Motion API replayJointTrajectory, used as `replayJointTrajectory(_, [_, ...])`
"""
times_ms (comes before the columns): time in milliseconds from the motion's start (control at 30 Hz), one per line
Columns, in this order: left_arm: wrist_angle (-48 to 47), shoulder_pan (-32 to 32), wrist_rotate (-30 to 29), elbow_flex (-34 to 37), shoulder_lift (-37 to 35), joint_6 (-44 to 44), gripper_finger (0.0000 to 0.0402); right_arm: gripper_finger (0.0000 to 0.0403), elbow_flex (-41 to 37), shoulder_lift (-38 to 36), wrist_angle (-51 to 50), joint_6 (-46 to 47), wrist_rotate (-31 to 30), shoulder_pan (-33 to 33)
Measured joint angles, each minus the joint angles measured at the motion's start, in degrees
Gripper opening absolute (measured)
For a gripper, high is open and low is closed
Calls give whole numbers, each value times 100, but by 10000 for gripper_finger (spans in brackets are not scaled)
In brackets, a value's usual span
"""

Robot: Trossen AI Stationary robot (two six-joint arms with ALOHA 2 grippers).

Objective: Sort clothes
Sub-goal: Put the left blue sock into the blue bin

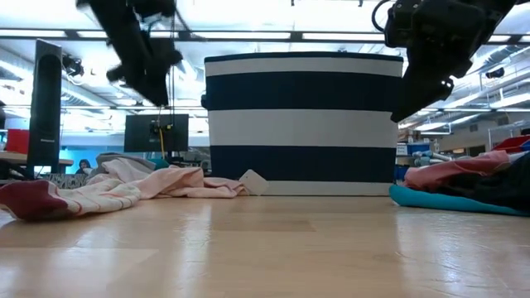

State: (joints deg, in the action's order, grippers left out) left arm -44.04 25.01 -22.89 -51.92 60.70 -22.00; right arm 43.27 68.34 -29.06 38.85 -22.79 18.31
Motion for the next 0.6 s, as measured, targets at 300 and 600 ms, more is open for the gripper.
replayJointTrajectory(300, [1341,1431,991,690,479,609,124,199,0,0,-9,-111,-11,-9])
replayJointTrajectory(600, [1662,2072,1725,695,1708,830,124,199,0,0,-13,-138,-11,-37])
